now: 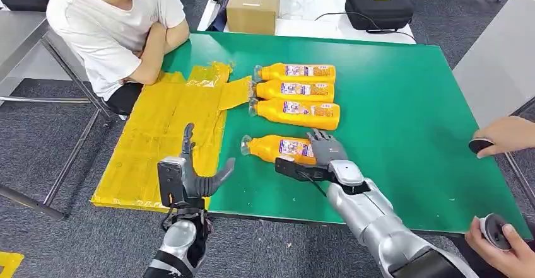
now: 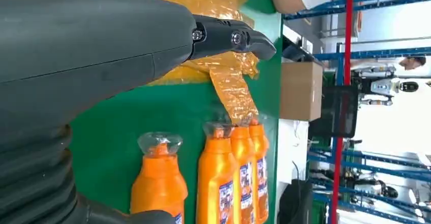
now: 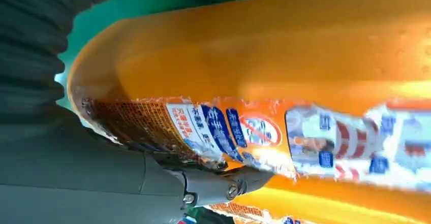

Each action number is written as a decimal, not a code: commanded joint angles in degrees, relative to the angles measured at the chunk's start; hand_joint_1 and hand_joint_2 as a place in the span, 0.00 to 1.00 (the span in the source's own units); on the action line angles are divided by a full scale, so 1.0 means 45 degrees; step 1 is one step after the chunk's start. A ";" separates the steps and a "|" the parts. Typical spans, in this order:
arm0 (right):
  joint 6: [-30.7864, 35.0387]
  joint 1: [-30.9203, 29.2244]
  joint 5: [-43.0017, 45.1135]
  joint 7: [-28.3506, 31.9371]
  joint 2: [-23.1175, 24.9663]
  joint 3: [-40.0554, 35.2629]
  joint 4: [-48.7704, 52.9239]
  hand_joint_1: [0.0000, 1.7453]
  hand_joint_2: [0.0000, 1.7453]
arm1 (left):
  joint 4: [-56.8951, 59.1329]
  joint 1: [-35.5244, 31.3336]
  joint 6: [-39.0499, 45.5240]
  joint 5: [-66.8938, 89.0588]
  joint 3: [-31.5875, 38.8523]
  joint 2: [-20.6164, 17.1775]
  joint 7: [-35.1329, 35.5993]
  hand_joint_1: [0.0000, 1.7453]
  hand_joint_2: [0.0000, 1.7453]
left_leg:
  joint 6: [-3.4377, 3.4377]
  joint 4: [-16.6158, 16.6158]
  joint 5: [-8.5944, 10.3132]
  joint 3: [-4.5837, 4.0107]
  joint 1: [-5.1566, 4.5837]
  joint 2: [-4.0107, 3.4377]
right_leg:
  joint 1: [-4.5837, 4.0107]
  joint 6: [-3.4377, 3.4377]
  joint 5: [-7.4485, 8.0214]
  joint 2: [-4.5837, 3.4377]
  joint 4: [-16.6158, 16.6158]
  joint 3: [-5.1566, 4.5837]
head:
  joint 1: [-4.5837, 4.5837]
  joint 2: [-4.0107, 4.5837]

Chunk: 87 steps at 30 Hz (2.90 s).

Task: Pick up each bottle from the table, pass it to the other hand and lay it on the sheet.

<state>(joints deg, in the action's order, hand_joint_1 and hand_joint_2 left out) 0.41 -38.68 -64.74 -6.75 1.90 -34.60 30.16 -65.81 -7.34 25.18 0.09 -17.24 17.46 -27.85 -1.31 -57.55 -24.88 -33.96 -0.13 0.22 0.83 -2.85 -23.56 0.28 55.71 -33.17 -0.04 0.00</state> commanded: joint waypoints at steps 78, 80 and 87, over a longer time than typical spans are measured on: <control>0.1418 0.5167 1.0171 1.0236 0.1805 -0.2250 0.5889 1.00 1.00 | -0.3788 0.2199 -0.8409 -0.6396 -0.1079 -0.1186 0.0571 0.00 1.00 | 0.0012 0.0011 -0.0021 -0.0002 0.0018 -0.0016 | -0.0015 0.0014 -0.0013 -0.0018 -0.0006 0.0000 | 0.0000 0.0000; 0.0862 0.4940 0.9660 0.9945 0.1634 -0.2627 0.5549 1.00 1.00 | -0.3939 0.2190 -0.9582 -0.6884 -0.0873 -0.1112 0.0447 0.00 1.00 | 0.0013 0.0011 -0.0023 0.0013 0.0020 -0.0011 | -0.0018 0.0017 -0.0016 -0.0013 -0.0006 0.0016 | 0.0005 0.0000; -0.1566 0.4517 1.0156 0.9061 0.1653 -0.2682 0.5069 0.09 1.00 | -0.3489 0.1883 -1.1967 -0.6563 -0.0723 -0.0951 -0.0023 1.00 1.00 | 0.0015 0.0006 -0.0011 0.0007 0.0026 0.0023 | -0.0023 0.0020 -0.0021 0.0038 -0.0011 0.0009 | -0.0005 0.0000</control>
<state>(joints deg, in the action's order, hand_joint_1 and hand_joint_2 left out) 1.76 -16.96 -20.11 37.42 10.88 -41.64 58.75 -82.20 6.12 -20.05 -30.21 -18.86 12.76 -26.84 -1.35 -57.51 -24.86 -34.18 -0.12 0.02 0.84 -2.91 -23.51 0.17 55.69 -33.51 -0.07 0.00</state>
